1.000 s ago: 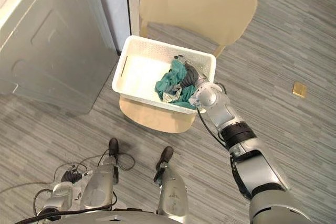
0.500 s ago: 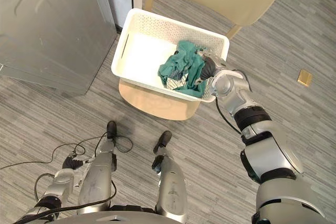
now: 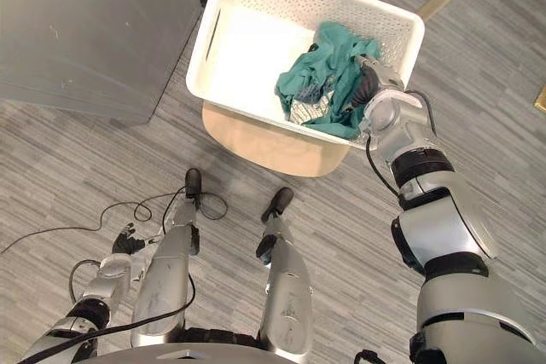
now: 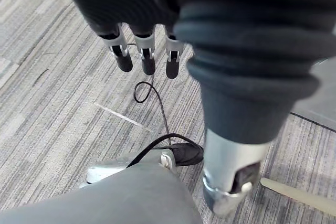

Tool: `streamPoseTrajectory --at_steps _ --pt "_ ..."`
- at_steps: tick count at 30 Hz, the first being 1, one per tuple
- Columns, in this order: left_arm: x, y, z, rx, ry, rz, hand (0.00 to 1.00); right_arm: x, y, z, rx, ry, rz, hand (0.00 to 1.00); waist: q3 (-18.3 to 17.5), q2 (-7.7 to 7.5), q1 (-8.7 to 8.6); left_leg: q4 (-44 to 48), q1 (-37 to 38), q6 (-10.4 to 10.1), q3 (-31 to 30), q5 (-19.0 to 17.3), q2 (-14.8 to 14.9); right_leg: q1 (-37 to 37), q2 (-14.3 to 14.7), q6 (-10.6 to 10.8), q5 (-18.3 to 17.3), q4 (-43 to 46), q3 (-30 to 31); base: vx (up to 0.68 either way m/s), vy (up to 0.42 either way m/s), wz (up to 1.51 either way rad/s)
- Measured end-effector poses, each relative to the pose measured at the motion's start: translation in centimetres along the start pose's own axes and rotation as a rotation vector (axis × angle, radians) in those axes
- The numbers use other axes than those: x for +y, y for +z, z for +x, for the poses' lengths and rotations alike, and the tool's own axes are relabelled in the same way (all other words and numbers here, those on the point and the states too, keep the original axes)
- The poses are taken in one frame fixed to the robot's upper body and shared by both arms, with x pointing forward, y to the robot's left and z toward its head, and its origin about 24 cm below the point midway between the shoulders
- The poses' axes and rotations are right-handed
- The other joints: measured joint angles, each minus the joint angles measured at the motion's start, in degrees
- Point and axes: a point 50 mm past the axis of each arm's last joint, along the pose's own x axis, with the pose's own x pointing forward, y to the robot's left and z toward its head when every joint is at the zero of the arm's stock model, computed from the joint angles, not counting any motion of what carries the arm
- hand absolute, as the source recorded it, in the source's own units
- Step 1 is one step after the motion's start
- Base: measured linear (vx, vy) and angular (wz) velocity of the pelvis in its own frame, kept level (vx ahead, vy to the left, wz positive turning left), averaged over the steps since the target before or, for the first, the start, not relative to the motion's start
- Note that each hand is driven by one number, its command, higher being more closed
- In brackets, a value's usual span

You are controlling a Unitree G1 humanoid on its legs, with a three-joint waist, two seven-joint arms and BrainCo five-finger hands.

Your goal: Pick up the laundry basket with both hands and put the clothes into the washing machine.

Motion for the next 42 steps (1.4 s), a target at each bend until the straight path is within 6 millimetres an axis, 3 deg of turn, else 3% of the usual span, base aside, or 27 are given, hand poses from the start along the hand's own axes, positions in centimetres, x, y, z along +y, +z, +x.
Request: streamPoseTrajectory --at_steps 3,16,17,28,42 --pt "-0.4 0.9 0.2 -0.022 -0.006 -0.008 0.00 -1.1 0.1 0.3 0.016 -0.042 0.006 0.00 0.0 0.08 0.62 1.4 -2.7 0.0 -0.4 0.1 0.1 -1.3 0.4 -0.1 1.0 -1.4 -0.3 0.00 -0.001 0.01" --pt "-1.7 3.8 0.3 -0.104 -0.014 -0.096 0.00 -1.2 0.1 0.6 0.065 -0.090 0.048 0.00 0.1 0.34 1.92 5.8 -9.5 0.1 -3.0 -0.7 0.2 -2.8 1.4 -0.5 2.8 -4.4 -2.9 0.00 0.007 0.07" --pt "-1.9 3.9 0.2 -0.105 -0.013 -0.099 0.00 -1.2 0.0 0.6 0.074 -0.091 0.049 1.00 0.1 0.35 2.12 5.8 -9.6 0.0 -3.1 -1.2 0.3 -3.0 1.5 -0.6 2.9 -4.4 -2.9 0.00 0.000 0.00" --pt "-2.1 4.0 0.2 -0.097 -0.012 -0.138 0.00 -1.0 -1.0 0.5 0.128 -0.128 0.104 1.00 0.1 0.40 2.63 6.5 -10.6 0.1 -3.2 -1.4 0.3 -3.7 1.5 -0.7 3.0 -4.3 -2.9 0.00 0.000 0.00" --pt "-2.7 4.0 0.1 -0.097 -0.023 -0.131 0.00 1.7 -0.9 0.3 0.146 -0.059 0.159 1.00 -0.1 0.76 2.89 6.0 -9.2 0.1 -3.1 -1.4 0.2 -2.3 1.5 -0.7 3.0 -4.4 -2.9 0.00 0.000 0.00"
